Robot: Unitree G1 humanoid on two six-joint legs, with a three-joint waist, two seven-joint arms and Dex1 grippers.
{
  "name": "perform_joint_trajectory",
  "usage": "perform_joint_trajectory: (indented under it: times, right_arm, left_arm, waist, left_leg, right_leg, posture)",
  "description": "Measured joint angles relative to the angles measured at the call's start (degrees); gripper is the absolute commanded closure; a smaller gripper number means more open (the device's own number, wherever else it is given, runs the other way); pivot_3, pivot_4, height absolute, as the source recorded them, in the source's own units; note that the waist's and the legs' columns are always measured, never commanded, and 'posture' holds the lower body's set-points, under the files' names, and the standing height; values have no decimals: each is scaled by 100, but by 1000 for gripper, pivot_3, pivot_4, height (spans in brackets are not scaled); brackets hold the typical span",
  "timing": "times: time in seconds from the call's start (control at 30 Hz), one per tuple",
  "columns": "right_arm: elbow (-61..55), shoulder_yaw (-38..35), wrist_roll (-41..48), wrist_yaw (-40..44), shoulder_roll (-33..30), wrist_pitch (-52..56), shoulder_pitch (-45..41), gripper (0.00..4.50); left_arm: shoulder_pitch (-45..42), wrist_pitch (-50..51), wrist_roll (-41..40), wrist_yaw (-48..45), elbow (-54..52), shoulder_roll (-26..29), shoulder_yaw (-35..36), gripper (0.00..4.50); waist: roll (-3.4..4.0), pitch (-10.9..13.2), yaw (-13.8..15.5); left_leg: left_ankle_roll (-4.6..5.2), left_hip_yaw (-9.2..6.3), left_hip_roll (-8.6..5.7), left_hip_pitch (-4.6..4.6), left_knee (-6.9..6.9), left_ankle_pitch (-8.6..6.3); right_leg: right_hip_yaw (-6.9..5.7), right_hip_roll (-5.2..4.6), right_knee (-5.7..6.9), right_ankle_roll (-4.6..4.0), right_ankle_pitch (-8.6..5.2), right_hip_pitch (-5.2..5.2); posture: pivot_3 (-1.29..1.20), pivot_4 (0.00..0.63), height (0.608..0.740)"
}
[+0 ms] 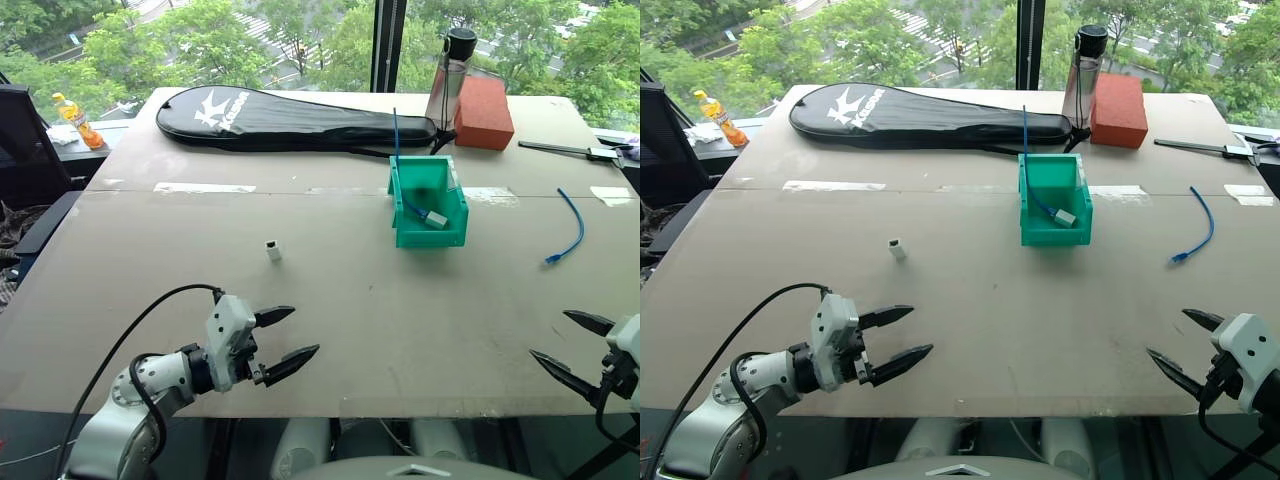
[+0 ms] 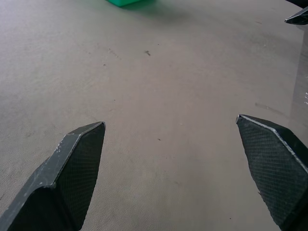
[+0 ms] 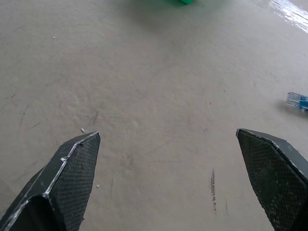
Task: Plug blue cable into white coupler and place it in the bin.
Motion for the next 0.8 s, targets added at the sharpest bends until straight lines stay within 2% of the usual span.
perform_joint_trajectory:
  times: [0.2, 0.3, 0.4, 0.5, 0.63, 0.77, 0.8]
  right_arm:
    - [11, -7, -20, -131, -46, 57, -185, 29]
    - [-16, -35, 62, -66, -390, 261, -347, 29]
    - [9, -105, 99, 58, -875, 433, -673, 29]
    - [228, 52, -89, 277, -1775, 734, -1209, 29]
    - [919, 883, -605, 842, -3183, 837, -2320, 29]
    - [1830, 2296, -1362, 1411, -3559, 223, -3896, 29]
    - [2336, 2905, -1747, 1607, -3479, -135, -4675, 29]
  left_arm:
    - [-599, 2, -62, -9, 201, -175, -82, 31]
    - [-858, 83, -164, -97, 198, -175, -216, 31]
    - [-1060, 128, -286, -270, 153, -163, -298, 31]
    - [-1212, 5, -270, -558, 61, -66, -487, 31]
    - [-1377, -265, -114, -848, 45, -6, -678, 31]
    - [-1434, -263, -69, -835, -27, -1, -834, 31]
    - [-1435, -252, -69, -797, -95, -7, -860, 31]
  waist:
    - [1, 0, 10]
    - [4, 0, -6]
    - [5, 1, -12]
    - [10, 4, -11]
    - [10, 6, -7]
    - [15, 10, -9]
    - [12, 13, -20]
  left_leg:
    - [1, 2, -1, 0, 3, 0]
    - [1, 12, -2, 1, 2, 0]
    - [2, 16, -2, 2, 2, 0]
    - [3, 29, -2, 8, 5, 1]
    - [3, 28, 2, 13, 3, 1]
    - [3, 32, 0, -2, -1, 1]
    - [3, 39, 0, 0, 0, 1]
  right_leg:
    - [-8, 3, 0, 0, 1, 2]
    - [-6, 6, 0, -1, 2, 0]
    - [-2, 35, 0, -3, 3, 0]
    - [8, 37, 2, -3, 4, 0]
    - [5, 42, 2, -7, 5, 1]
    - [10, 45, -1, -24, 15, -13]
    - [14, 46, -1, -24, 16, -14]
  posture:
    - [0, 150, 740]
    - [0, 150, 740]
    - [0, 150, 740]
    - [0, 150, 740]
    - [0, 150, 740]
    - [0, 150, 740]
    - [0, 150, 740]
